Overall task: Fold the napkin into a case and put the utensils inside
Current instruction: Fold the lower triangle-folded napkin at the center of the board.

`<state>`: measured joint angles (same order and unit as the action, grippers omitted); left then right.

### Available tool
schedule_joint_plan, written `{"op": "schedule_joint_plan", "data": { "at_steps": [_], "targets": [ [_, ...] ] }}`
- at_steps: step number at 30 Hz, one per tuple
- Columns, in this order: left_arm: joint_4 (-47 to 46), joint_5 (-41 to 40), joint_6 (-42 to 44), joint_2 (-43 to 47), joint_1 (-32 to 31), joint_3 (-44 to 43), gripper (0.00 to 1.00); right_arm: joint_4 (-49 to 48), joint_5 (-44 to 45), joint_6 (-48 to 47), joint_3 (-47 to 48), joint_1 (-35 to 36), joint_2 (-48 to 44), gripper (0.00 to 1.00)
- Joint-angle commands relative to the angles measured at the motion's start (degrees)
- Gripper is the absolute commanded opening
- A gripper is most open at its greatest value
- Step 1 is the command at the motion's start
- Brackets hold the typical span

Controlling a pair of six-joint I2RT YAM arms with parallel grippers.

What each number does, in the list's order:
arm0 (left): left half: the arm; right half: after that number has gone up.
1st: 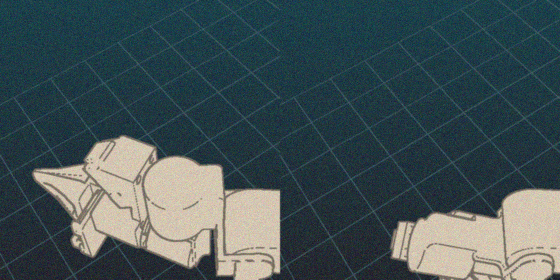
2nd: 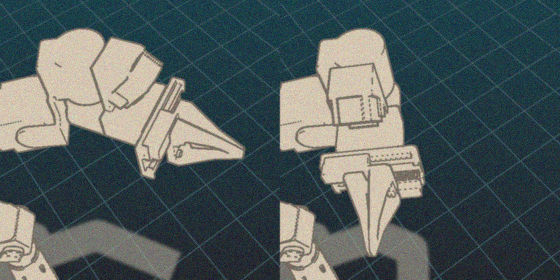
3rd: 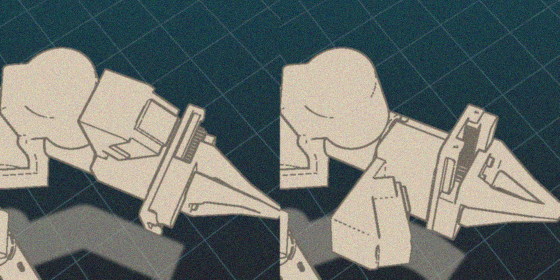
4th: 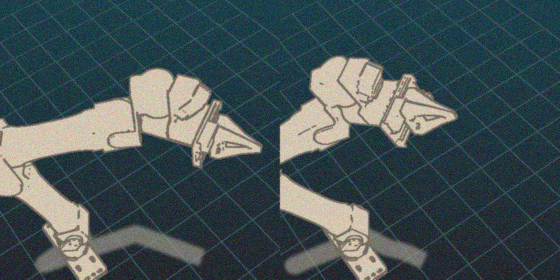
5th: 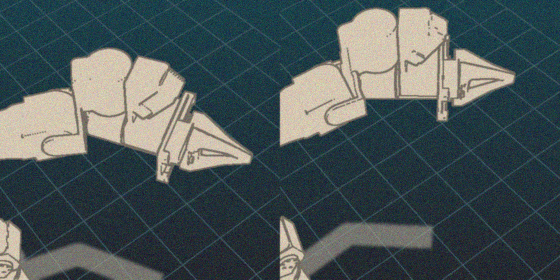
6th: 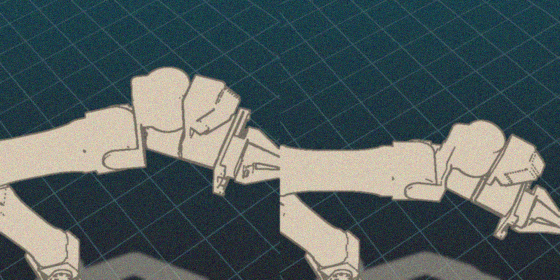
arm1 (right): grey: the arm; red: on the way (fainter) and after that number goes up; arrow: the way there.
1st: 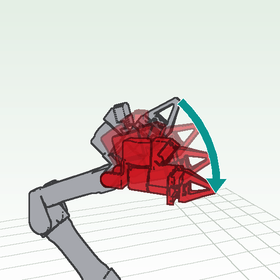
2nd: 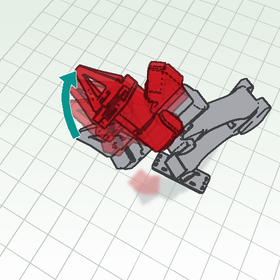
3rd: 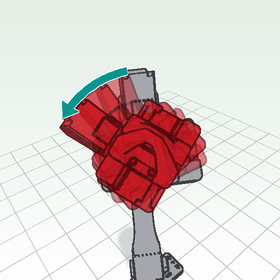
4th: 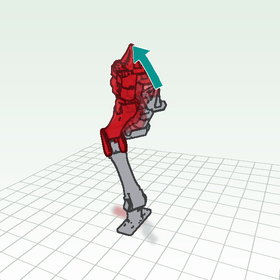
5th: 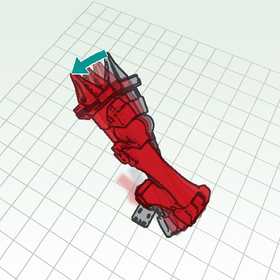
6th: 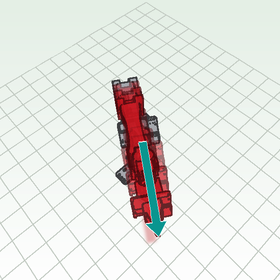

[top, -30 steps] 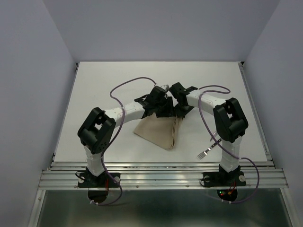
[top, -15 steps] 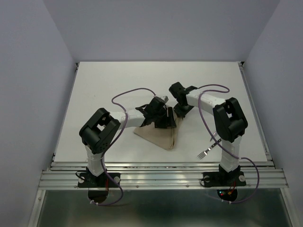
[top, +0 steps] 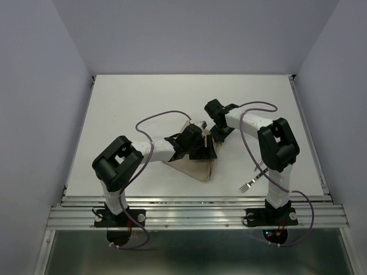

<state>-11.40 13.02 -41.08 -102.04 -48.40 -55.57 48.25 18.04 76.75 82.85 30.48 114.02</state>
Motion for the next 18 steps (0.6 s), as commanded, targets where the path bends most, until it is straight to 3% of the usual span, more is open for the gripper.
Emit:
{"op": "schedule_joint_plan", "data": {
  "at_steps": [1,9,18],
  "targets": [
    [-2.0,-2.2,0.2,0.2,-1.3,-1.5,0.77,1.5,-0.5,0.4,1.1,0.6,1.7,0.01],
    [1.2,-5.8,0.4,-2.5,-2.8,-5.3,0.7,1.5,-0.7,0.2,1.4,0.6,1.8,0.01],
    [2.0,-6.4,0.6,-4.5,-2.9,-7.0,0.43,1.9,-1.0,0.2,1.5,0.6,1.8,0.01]
  ]
}}
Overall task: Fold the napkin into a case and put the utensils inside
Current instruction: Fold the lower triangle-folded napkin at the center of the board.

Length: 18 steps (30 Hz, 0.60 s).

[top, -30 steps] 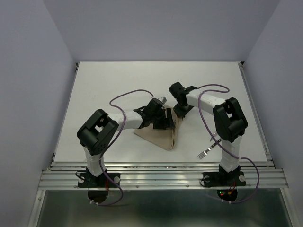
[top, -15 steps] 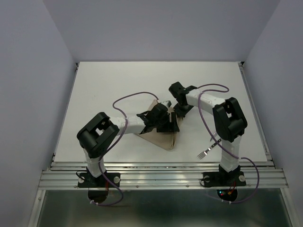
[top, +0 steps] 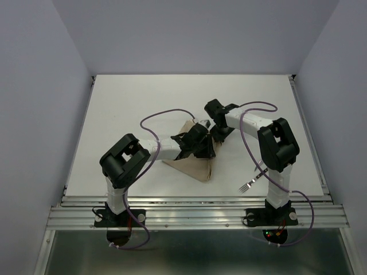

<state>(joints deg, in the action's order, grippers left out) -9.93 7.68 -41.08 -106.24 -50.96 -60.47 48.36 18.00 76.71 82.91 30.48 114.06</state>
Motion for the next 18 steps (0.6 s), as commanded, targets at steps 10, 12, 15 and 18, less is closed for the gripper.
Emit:
{"op": "schedule_joint_plan", "data": {
  "at_steps": [10,12,15,18],
  "targets": [
    [1.1,-1.1,0.4,-0.7,-0.3,-2.0,0.0,-2.1,-2.9,-5.2,0.6,0.6,0.6,0.01],
    [0.8,-0.6,0.0,0.0,-0.1,-1.7,0.0,-8.1,-5.1,-9.3,-2.1,0.6,-1.6,0.07],
    [-1.0,1.4,-0.8,0.9,0.6,-0.4,0.0,-17.2,-7.3,-13.1,-7.6,0.6,-6.6,0.24],
    [-2.5,3.2,-1.5,1.5,1.3,0.7,0.0,-20.5,-7.5,-15.3,-9.3,0.6,-9.5,0.37]
  ]
}}
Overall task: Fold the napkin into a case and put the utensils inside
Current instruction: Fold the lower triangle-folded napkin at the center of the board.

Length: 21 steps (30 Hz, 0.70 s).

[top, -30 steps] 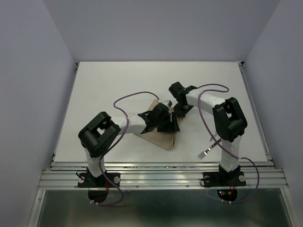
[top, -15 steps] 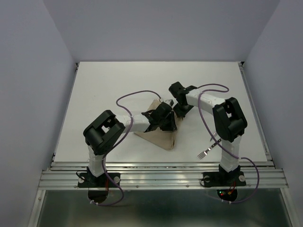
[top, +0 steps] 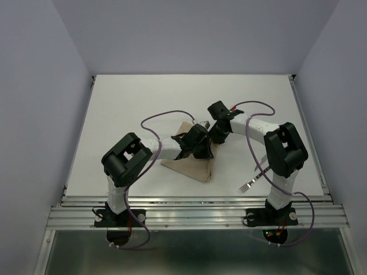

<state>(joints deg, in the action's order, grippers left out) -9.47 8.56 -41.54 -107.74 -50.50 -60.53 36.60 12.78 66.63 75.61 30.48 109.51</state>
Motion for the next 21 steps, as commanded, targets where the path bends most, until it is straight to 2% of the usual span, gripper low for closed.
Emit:
{"op": "schedule_joint_plan", "data": {
  "at_steps": [1,10,13,18,21],
  "targets": [
    [-3.4,2.8,-1.3,3.1,1.0,1.2,0.0,-8.7,-2.1,-5.5,-1.9,0.6,-5.8,0.4],
    [-9.3,7.6,-3.7,4.6,3.3,5.3,0.0,-8.7,-3.4,-8.0,-4.7,0.6,-11.0,0.42],
    [-10.6,8.9,-3.9,5.4,3.9,6.1,0.0,-8.7,-0.5,-9.1,-6.6,0.1,-14.3,0.42],
    [-12.4,11.3,-4.3,6.5,5.2,6.9,0.0,-8.7,2.2,-11.3,-10.1,-1.0,-19.0,0.53],
    [-12.4,12.4,-4.3,6.8,6.1,6.9,0.0,-8.7,2.8,-12.4,-12.1,-2.2,-20.0,0.54]
  ]
}}
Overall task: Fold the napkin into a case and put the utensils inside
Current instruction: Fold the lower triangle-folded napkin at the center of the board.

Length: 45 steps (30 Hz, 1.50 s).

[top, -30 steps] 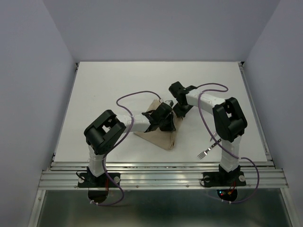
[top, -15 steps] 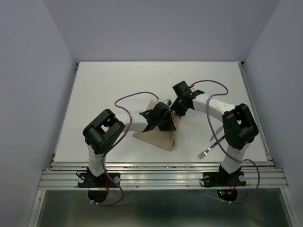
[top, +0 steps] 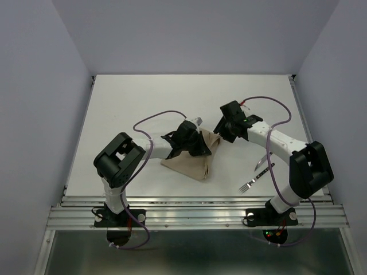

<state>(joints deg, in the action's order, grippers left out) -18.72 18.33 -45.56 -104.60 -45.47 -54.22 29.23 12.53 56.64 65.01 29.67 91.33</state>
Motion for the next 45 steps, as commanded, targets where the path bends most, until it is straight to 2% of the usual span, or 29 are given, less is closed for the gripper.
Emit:
{"op": "schedule_joint_plan", "data": {
  "at_steps": [1,9,14,25,38,45],
  "targets": [
    [-3.2,3.5,-0.2,3.7,1.3,0.4,0.0,-1.3,3.2,-2.8,-2.3,-1.4,-2.1,0.54],
    [0.3,6.4,1.7,3.3,3.6,-0.6,0.0,-1.9,3.2,-4.2,-3.8,-2.6,-2.0,0.54],
    [1.4,12.0,5.2,1.3,6.0,-2.2,0.0,-3.1,2.6,-5.4,-4.0,-2.6,-2.1,0.53],
    [4.0,15.4,8.7,-1.3,8.4,-5.6,0.0,-4.0,1.8,-7.9,-2.8,-2.6,-0.7,0.53],
    [6.7,15.2,10.3,-2.5,11.3,-6.9,0.0,-4.4,0.6,-9.2,-3.7,-2.6,0.3,0.53],
    [11.8,13.2,15.4,-2.3,11.6,-10.1,0.0,-4.4,-0.1,-8.7,-3.3,-2.6,1.1,0.53]
  ]
}}
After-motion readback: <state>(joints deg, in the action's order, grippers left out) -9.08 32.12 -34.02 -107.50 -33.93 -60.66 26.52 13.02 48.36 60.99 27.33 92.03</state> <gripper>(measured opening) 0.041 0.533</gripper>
